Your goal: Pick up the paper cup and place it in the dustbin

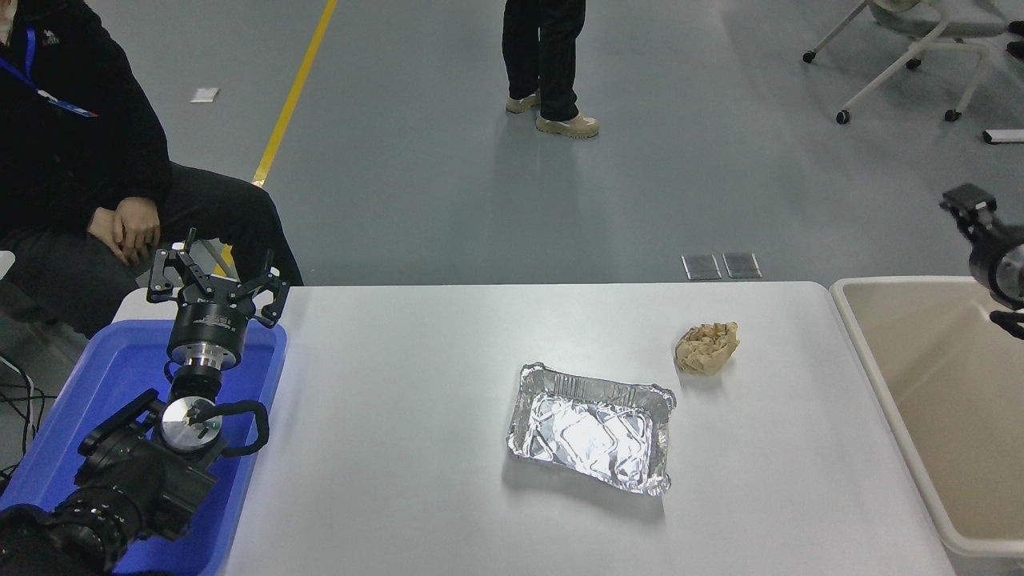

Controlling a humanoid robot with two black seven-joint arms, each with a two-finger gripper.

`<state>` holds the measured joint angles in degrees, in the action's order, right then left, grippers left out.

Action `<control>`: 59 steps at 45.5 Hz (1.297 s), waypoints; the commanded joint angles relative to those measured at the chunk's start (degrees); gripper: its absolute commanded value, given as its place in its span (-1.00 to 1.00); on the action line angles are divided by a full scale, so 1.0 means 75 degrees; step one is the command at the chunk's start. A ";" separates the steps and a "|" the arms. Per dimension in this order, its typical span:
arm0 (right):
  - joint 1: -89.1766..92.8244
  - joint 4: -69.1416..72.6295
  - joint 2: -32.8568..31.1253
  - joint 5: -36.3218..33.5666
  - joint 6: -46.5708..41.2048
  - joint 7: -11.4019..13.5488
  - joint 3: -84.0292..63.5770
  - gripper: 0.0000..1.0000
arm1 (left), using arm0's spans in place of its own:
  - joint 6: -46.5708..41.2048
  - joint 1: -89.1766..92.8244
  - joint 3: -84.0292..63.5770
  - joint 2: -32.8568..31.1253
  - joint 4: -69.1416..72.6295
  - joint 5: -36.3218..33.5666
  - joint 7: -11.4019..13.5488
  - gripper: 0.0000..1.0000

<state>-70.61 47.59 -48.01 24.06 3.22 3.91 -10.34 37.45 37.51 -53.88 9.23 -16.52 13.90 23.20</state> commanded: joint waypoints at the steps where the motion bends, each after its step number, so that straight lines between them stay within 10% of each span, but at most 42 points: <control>1: -0.1799 0.1658 -0.0735 0.0354 -0.0335 -0.0017 -0.1808 1.00 | -0.0001 -0.0009 0.0000 0.0000 0.0000 -0.0001 0.0001 0.98; 45: -0.7542 0.5151 0.1818 0.0272 -0.4378 0.0018 -0.6027 1.00 | 0.0011 0.0003 0.0012 0.0000 0.0000 -0.0013 -0.0011 0.98; 59: -0.8105 0.5444 0.3295 -0.2048 -0.5527 0.0018 -0.6579 1.00 | -0.0001 0.0003 0.0012 0.0000 0.0000 -0.0001 0.0001 0.98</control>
<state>-127.80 86.54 -31.81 19.08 -32.60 4.04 -55.91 37.47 37.50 -53.79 9.24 -16.53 13.85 23.15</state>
